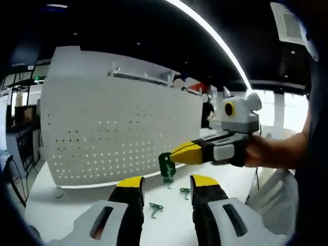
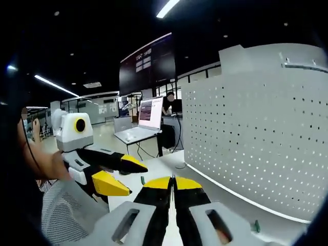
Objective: Insert the hook assembly into the mounting plate slot until the hook locks in place.
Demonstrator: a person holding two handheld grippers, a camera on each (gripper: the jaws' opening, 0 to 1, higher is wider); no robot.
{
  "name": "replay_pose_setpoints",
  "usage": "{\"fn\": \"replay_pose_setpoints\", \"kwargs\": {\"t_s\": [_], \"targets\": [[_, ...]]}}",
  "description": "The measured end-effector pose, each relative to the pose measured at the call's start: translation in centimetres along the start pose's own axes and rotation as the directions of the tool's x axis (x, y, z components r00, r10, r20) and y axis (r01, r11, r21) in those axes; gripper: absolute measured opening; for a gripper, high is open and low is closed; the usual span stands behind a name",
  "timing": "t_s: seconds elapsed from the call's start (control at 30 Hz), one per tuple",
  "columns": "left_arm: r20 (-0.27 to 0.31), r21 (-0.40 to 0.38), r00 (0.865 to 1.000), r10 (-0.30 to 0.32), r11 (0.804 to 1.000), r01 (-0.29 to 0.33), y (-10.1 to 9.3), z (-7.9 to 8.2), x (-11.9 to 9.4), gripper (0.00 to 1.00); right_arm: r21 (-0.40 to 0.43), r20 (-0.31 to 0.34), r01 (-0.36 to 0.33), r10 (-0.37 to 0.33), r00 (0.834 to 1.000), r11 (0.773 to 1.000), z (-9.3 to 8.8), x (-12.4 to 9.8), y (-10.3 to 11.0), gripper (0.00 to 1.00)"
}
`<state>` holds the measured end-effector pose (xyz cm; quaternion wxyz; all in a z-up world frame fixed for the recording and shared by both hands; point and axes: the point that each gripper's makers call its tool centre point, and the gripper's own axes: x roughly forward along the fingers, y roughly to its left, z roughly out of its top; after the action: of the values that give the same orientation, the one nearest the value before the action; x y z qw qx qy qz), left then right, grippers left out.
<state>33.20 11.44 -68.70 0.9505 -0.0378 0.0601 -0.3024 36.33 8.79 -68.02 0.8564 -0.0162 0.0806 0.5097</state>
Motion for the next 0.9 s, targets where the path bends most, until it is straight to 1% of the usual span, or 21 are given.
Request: {"fn": "replay_pose_setpoints", "kwargs": {"t_s": [0.07,0.13,0.2,0.3,0.37,0.57,0.67,0.7,0.8,0.9], "targets": [[0.018,-0.012,1.0,0.004,1.0,-0.004,-0.1,0.5,0.1,0.34,0.004,0.021,0.01,-0.01,1.0,1.0,0.5,-0.1,0.0,0.0],[0.034,-0.006,0.999,0.018,1.0,-0.018,-0.2,1.0,0.1,0.33,0.01,0.04,0.02,-0.02,0.999,1.0,1.0,-0.2,0.1,0.0],[0.049,-0.014,0.998,0.031,0.999,-0.03,-0.1,1.4,0.2,0.31,0.011,0.05,0.023,-0.024,0.998,1.0,1.2,-0.3,0.3,0.0],[0.059,-0.025,0.998,0.031,0.999,-0.03,-0.3,1.7,0.4,0.28,0.013,0.064,0.024,-0.024,0.998,1.0,1.6,-0.4,0.6,0.0],[0.064,-0.019,0.997,0.042,0.999,-0.041,-0.3,1.8,0.4,0.28,0.013,0.071,0.022,-0.023,0.997,1.0,1.8,-0.5,0.8,0.0],[0.081,-0.01,0.996,0.048,0.999,-0.047,-0.4,2.3,0.4,0.24,0.015,0.085,0.008,-0.009,0.996,1.0,2.3,-0.6,1.5,0.0],[0.096,0.006,0.995,0.038,0.999,-0.039,-0.6,2.7,0.4,0.15,0.012,0.089,0.002,-0.003,0.996,1.0,2.5,-0.6,1.8,0.0],[0.097,0.009,0.995,0.036,0.999,-0.037,-0.7,2.7,0.4,0.14,0.013,0.09,-0.001,-0.001,0.996,1.0,2.5,-0.5,1.9,0.0],[0.1,0.022,0.994,0.043,0.999,-0.046,-0.6,2.8,0.5,0.15,0.007,0.092,-0.009,0.008,0.996,1.0,2.7,-0.5,2.3,0.0],[0.101,0.027,0.994,0.046,0.998,-0.049,-0.6,2.8,0.5,0.12,0.006,0.094,-0.013,0.012,0.996,1.0,2.9,-0.4,2.5,0.0]]}}
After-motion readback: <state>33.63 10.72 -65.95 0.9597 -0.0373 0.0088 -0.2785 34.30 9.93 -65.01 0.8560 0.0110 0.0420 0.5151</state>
